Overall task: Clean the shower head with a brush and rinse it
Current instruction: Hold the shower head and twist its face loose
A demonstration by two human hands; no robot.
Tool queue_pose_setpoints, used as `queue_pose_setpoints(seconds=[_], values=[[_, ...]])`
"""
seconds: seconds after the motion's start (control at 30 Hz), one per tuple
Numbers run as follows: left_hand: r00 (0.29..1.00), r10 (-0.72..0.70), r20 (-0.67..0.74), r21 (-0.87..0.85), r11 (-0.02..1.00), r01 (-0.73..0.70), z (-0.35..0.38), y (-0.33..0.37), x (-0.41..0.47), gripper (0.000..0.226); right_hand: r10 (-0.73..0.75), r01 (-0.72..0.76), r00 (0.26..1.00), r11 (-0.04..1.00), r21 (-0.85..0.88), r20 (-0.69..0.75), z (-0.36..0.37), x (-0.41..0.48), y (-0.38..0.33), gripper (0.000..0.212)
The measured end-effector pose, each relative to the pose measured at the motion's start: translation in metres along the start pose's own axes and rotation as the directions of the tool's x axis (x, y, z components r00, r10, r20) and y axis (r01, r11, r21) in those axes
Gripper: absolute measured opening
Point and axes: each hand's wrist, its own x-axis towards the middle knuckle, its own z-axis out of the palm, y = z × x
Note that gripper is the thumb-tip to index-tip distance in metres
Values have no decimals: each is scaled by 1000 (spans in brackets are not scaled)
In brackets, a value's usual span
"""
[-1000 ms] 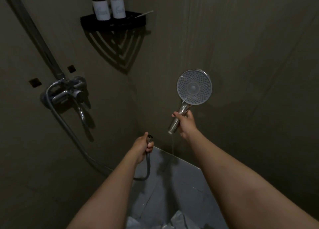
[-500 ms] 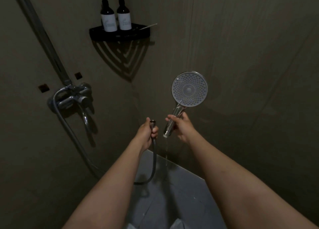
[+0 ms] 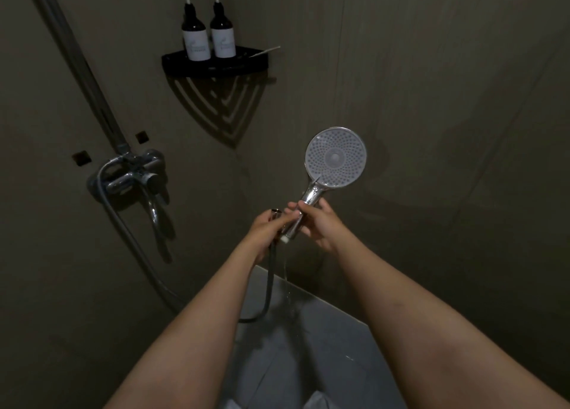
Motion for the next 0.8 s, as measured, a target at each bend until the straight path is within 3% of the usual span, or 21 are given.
queue_pose_setpoints(seconds=[0.03,0.2,0.37,0.53,0.8], values=[[1000,-1,-1,6,1000,1,1,0,-2,14,-2,2,1000,1000,-6,10,0,1,1,34],[998,10,-65,83,997,-4,1,-5,-7,38,37,-27,998,984,-175,54,0,2,2,37],[999,17,-48,60,998,-14,3,-3,-11,24,76,-50,989,978,-201,125,3,3,4,35],[997,45,-71,-119,992,-53,7,3,-13,20,107,-61,979,965,-254,174,9,5,4,29],[990,72,-124,-127,988,-87,20,10,-13,21,102,-54,987,934,-352,120,4,8,-4,24]])
